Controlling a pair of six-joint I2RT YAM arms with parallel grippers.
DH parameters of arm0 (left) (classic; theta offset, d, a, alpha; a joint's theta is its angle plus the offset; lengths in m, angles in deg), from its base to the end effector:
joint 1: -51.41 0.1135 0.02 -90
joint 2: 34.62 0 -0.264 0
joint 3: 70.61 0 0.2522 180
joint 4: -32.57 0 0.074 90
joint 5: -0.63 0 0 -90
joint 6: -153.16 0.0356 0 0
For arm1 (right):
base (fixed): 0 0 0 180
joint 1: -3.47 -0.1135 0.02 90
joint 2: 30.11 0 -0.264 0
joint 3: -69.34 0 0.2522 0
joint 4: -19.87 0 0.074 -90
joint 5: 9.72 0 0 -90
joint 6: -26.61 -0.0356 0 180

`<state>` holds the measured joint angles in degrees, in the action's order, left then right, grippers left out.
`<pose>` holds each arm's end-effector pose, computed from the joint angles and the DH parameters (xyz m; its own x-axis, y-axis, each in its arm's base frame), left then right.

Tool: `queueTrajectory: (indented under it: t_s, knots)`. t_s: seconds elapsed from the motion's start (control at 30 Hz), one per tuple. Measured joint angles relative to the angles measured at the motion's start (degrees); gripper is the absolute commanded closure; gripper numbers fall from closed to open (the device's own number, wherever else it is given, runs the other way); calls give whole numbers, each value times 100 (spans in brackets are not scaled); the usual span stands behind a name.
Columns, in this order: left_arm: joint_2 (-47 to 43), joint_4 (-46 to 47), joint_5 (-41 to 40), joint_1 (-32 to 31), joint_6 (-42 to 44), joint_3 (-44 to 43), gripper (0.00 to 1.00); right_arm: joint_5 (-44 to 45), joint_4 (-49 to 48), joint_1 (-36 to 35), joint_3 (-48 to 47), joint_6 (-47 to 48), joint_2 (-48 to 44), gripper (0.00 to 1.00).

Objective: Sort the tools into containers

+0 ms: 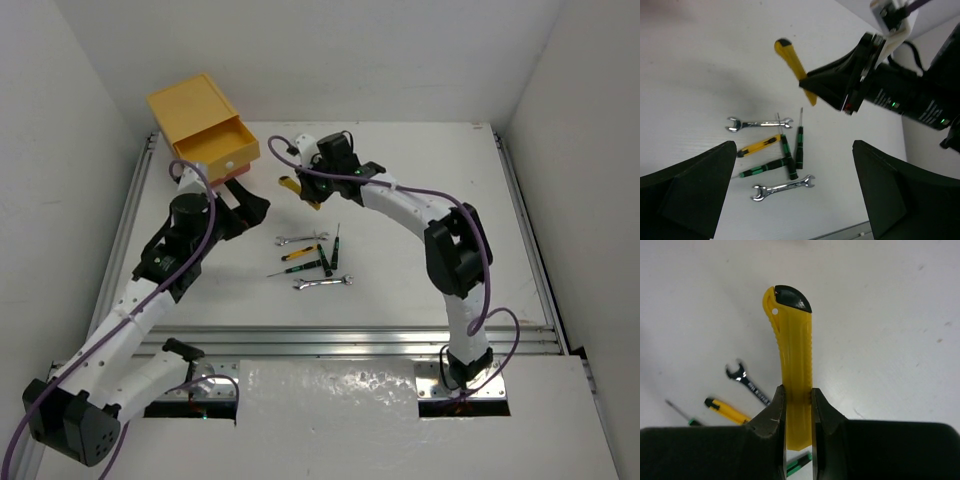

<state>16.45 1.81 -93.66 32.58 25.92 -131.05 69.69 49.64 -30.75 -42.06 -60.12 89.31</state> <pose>0.1948 -0.0636 0.3200 -0.4297 -0.4911 -0.7578 -0.0051 0.8405 -0.5418 0.3978 0.2785 0.2415 -0.4675 -0.3857 -0.7954 -0.7007 0.7103 0.0674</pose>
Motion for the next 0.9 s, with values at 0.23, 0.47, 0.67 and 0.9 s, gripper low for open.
queueTrajectory:
  t_s: [0.23, 0.47, 0.67, 0.9]
  knots:
    - [597, 1121, 363, -2, -461, 251, 5, -726, -527, -13, 1823, -896, -1224, 100]
    - [1165, 1473, 708, -101, -804, 260, 8, -1261, -1198, -170, 2496, -1519, -2750, 100]
    - [1172, 1853, 955, -184, -981, 396, 16, -1392, -1611, -345, 2546, -1722, -2883, 100]
    - [1193, 1987, 960, -186, -1108, 487, 17, -1384, -1716, -420, 2546, -1871, -2883, 100]
